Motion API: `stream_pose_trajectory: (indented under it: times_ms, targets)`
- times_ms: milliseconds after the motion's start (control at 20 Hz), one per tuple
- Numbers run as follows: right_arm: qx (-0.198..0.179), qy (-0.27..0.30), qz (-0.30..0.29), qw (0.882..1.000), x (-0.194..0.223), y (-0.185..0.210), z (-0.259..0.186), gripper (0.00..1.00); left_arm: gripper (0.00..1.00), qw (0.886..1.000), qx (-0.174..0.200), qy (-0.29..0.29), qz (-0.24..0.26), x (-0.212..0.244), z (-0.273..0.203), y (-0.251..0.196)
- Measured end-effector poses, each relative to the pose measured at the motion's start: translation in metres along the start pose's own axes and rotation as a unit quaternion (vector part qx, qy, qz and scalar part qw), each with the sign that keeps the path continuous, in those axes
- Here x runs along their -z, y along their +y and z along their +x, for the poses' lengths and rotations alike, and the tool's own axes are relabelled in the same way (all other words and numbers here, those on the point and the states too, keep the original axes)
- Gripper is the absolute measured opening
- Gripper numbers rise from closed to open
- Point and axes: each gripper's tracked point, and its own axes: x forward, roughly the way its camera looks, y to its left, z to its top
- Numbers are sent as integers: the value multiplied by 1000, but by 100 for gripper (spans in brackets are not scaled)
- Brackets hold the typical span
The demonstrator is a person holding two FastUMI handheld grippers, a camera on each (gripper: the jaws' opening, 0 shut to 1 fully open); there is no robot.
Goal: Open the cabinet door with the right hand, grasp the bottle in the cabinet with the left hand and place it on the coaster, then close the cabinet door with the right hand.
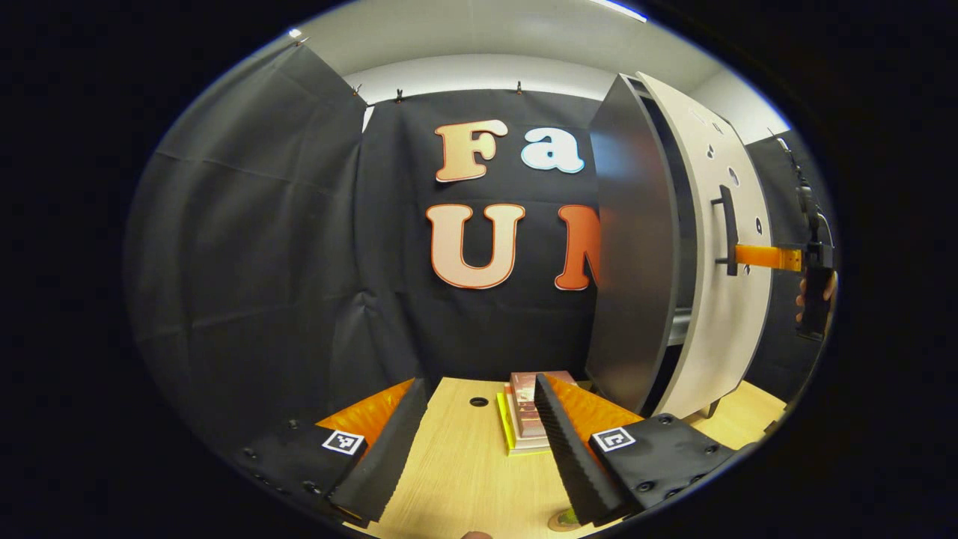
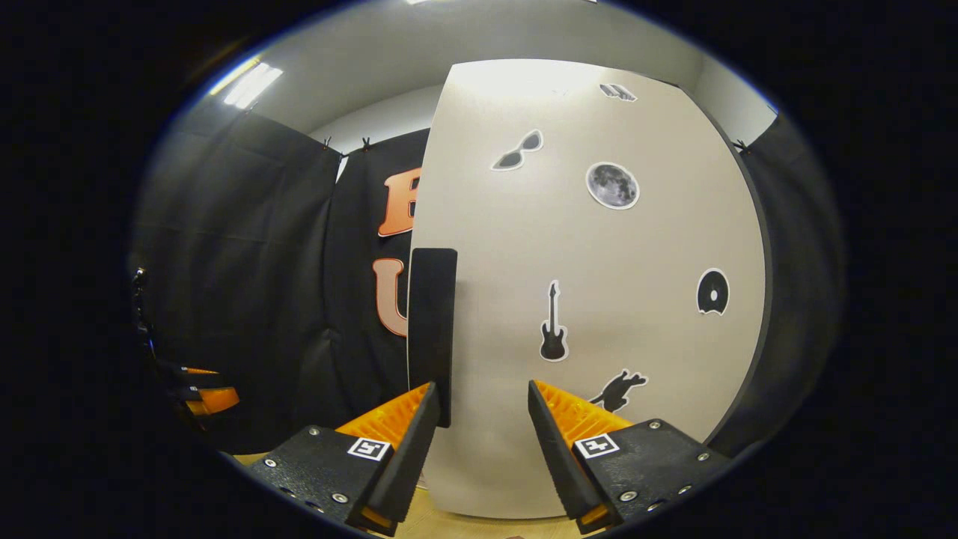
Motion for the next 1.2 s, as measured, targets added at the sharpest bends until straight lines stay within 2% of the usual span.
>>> stream_pose_trajectory:
  times_ms: [100, 250, 500, 750, 950, 1200]
  targets:
    - [5, 4, -2, 1000, 0, -1, -2, 75, 95, 1000, 6, -1, -6, -10, 0, -16]
    - [-12, -2, -6, 1000, -4, 1, -17, 76, 94, 1000, 20, -14, -13, -30, -3, -44]
    - [6, -37, -7, 999, -26, -27, -92, 77, 94, 998, 33, -49, -16, -71, -24, -86]
    - [43, -58, -14, 997, -48, -72, -176, 78, 96, 996, 56, -68, -25, -108, -52, -138]
    - [83, -77, -30, 993, -64, -108, -233, 83, 96, 993, 71, -86, -26, -141, -72, -176]
    - [96, -95, -20, 991, -82, -134, -288, 88, 94, 991, 63, -115, -16, -170, -99, -198]
